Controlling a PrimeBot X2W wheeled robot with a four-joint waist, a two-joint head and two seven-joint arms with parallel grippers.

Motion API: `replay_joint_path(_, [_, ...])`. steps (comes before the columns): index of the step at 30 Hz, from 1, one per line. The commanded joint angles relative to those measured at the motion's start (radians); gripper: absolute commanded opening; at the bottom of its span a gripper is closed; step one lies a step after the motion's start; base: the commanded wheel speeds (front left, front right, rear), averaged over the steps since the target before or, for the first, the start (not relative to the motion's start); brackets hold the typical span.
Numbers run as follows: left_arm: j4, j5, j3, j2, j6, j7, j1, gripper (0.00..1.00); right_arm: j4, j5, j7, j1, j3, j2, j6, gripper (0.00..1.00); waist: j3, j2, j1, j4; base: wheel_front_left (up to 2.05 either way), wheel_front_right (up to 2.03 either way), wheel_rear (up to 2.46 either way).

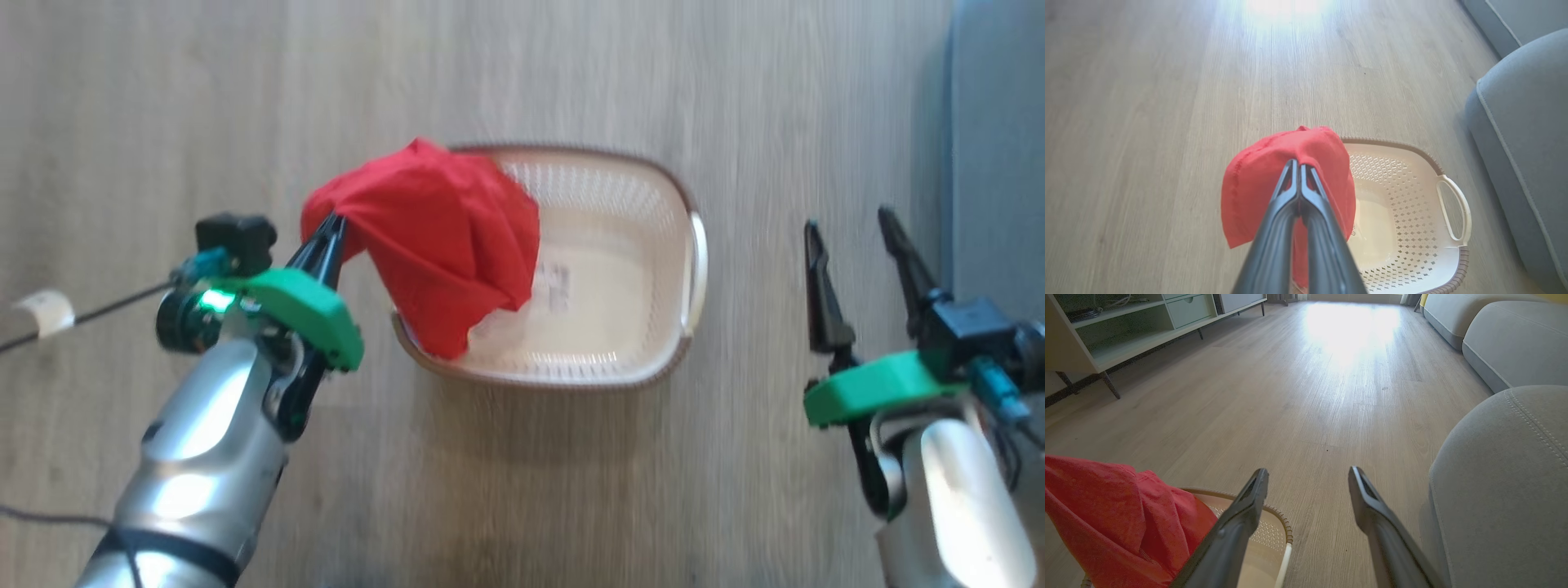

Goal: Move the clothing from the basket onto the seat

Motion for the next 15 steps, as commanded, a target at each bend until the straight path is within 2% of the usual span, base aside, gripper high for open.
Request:
replay_joint_path(1, [-0.044,0.014,0.048,0.051,0.006,-0.012,0.023,0.0,-0.016,0.003,-0.006,0.03,0.024,-0.002,0.0,1.0,-0.132,-0.0001,0.0001,0.073,0.0,0.0,0.0])
replay_joint_path(7, [-0.113,0.033,0.084,0.082,0.023,-0.013,0.098,0.0,0.019,0.005,-0.006,0.069,0.025,-0.002,0.0,1.0,-0.235,-0.0001,0.0001,0.11,0.0,0.0,0.0])
replay_joint_path(15, [-0.219,0.025,0.118,0.145,0.086,0.005,0.191,0.0,0.053,0.021,-0.006,0.138,0.026,-0.002,0.0,1.0,-0.366,-0.0001,0.0001,0.138,0.0,0.0,0.0])
